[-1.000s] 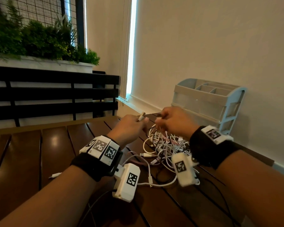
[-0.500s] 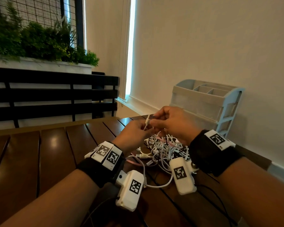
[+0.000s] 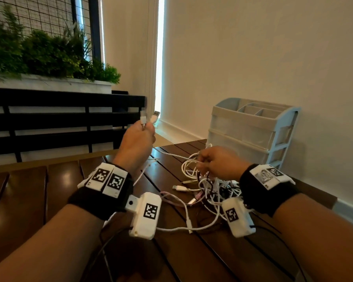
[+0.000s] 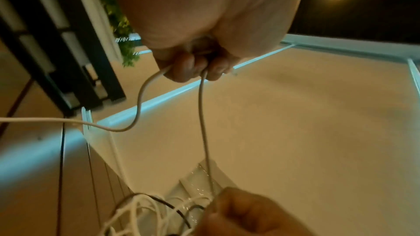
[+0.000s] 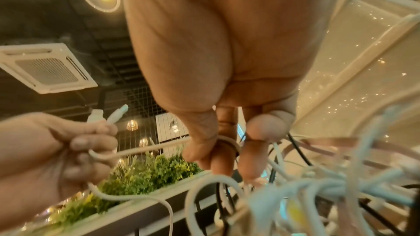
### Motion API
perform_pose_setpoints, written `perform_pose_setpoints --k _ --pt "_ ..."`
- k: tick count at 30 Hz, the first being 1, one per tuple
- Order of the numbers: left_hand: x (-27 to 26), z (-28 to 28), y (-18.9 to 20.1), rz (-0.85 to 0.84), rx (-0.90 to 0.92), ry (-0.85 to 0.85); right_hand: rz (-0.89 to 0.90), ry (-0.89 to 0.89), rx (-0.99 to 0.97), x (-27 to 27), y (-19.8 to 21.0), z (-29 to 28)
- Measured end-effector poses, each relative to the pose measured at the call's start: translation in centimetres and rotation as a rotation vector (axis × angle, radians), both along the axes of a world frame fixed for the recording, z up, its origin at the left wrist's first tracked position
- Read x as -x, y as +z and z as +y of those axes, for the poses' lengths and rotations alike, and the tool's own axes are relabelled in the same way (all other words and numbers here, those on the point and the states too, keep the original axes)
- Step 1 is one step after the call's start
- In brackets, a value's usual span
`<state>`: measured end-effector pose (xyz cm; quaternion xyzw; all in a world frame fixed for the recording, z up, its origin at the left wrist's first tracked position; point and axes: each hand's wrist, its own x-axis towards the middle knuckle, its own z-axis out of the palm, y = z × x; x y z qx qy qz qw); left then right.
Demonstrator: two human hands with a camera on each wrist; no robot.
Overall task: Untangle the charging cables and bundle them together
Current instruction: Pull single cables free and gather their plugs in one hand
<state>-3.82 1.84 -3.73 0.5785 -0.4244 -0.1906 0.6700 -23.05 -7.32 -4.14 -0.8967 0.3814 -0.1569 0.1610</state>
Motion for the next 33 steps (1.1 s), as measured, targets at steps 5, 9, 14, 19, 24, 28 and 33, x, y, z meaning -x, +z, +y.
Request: perform_pose_setpoints --k 5,9,14,19,24,28,33 --pt "0.2 0.7 0.3 0.185 0.127 -0.068 -0.217 0.068 -0.112 -0.2 0.5 0.5" --pt "0.2 1.7 1.1 -0.282 0.232 0.058 0.067 0.034 -0.011 -0.3 -0.6 -0.4" --pt "-1.9 2.5 1.5 -0.842 0.099 0.416 -0.165 -0.073 -0.157 1.3 -0.1 -1.5" --pt "0.9 0.7 -0.2 -0.936 -0.100 0.285 -0.022 0.052 0.045 -0.3 1.1 0.7" --pt "3.1 -0.6 -2.3 -0.948 -0.238 0.029 -0.055 0.127 0.117 -1.9 1.3 1.5" --pt "2.4 -0.4 -1.6 -1.002 -0.279 0.099 -0.022 0.082 0.110 -0.9 0.8 0.6" --pt "-1.2 1.2 0.6 -0.982 -0.254 0.298 -0.069 -0.026 -0.132 1.7 0.4 -0.8"
